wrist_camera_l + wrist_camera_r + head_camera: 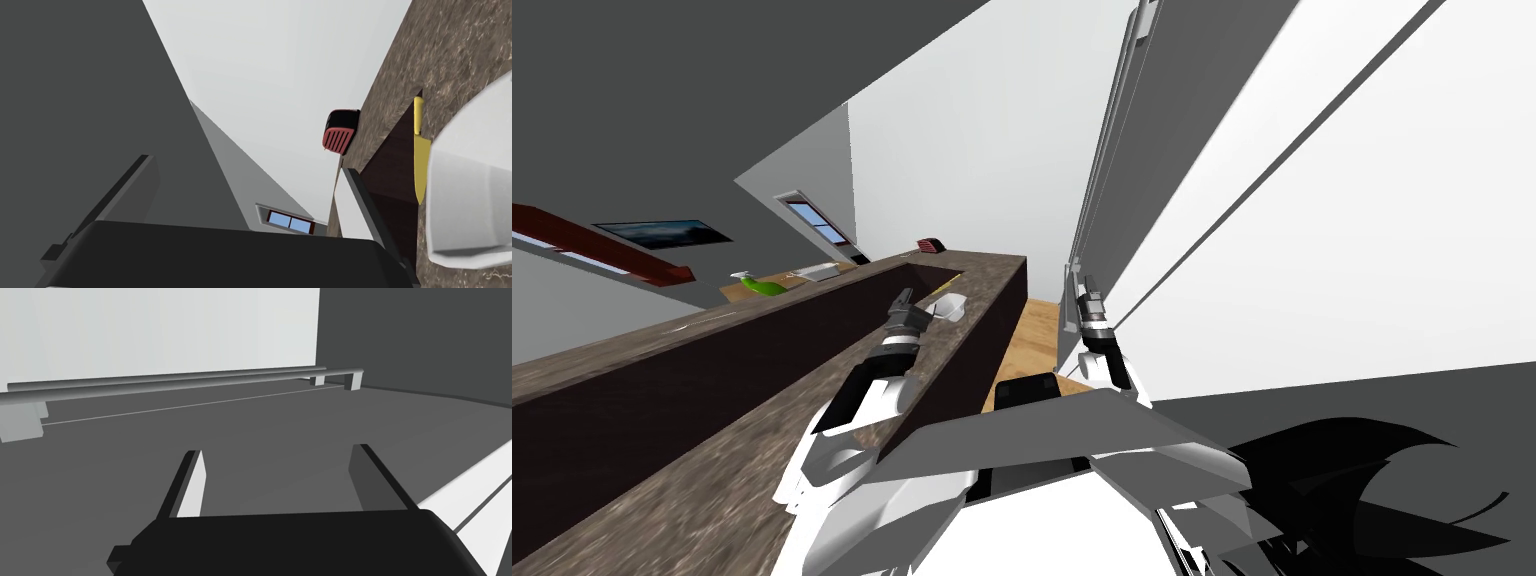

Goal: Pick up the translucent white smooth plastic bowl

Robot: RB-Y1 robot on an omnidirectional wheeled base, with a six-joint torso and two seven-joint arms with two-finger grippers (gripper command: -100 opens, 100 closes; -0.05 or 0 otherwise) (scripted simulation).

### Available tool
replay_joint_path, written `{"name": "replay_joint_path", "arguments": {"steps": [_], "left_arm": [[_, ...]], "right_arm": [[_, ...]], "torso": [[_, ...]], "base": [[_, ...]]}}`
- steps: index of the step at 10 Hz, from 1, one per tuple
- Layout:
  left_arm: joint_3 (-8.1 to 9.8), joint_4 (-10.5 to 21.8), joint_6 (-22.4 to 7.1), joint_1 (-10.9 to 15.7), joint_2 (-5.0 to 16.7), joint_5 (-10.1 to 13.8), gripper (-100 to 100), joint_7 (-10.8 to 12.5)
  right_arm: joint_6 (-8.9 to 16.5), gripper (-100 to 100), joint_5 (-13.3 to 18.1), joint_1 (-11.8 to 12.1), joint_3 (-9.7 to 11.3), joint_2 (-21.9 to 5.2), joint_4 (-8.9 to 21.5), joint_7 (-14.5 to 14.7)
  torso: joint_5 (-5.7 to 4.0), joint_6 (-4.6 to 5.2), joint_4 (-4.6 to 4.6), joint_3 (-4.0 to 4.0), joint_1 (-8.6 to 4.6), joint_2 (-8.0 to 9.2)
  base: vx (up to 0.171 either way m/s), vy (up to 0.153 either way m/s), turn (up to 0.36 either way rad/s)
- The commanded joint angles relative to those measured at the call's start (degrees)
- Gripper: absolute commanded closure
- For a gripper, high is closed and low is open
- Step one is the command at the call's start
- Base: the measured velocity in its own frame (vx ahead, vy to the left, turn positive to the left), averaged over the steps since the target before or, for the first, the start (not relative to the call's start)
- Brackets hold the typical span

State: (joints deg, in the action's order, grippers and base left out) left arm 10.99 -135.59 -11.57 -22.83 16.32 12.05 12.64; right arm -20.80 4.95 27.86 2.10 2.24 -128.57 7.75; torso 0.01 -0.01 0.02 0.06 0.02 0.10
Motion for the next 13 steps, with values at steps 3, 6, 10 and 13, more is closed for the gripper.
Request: {"name": "replay_joint_path", "arguments": {"steps": [3, 6, 10, 13], "left_arm": [[1.34, -0.62, -5.54, 0.78, 1.64, 1.81, -100, 0.91], [2.48, -1.24, -10.28, 1.3, 2.99, 3.41, -100, 1.68], [3.61, -1.87, -15.88, 1.83, 4.33, 5.03, -100, 2.45], [4.74, -2.47, -20.42, 2.35, 5.64, 6.67, -100, 3.22]], "right_arm": [[0.0, 0, 0.0, 0.0, 0.0, 0.0, 0.0, 0.0], [0.0, 0, 0.0, 0.0, 0.0, 0.0, 0.0, 0.0], [0.0, 0, 0.0, 0.0, 0.0, 0.0, 0.0, 0.0], [0.0, 0, 0.0, 0.0, 0.0, 0.0, 0.0, 0.0]], "torso": [[0.0, 0.02, -0.01, -0.02, 0.0, -0.04], [0.0, 0.01, -0.01, -0.03, 0.01, -0.05], [0.0, 0.0, -0.01, -0.03, 0.02, -0.05], [0.01, -0.01, -0.01, -0.04, 0.03, -0.06]], "base": [[-0.017, 0.003, -0.039], [-0.015, 0.004, -0.043], [-0.013, 0.004, -0.033], [-0.012, 0.007, -0.049]]}}
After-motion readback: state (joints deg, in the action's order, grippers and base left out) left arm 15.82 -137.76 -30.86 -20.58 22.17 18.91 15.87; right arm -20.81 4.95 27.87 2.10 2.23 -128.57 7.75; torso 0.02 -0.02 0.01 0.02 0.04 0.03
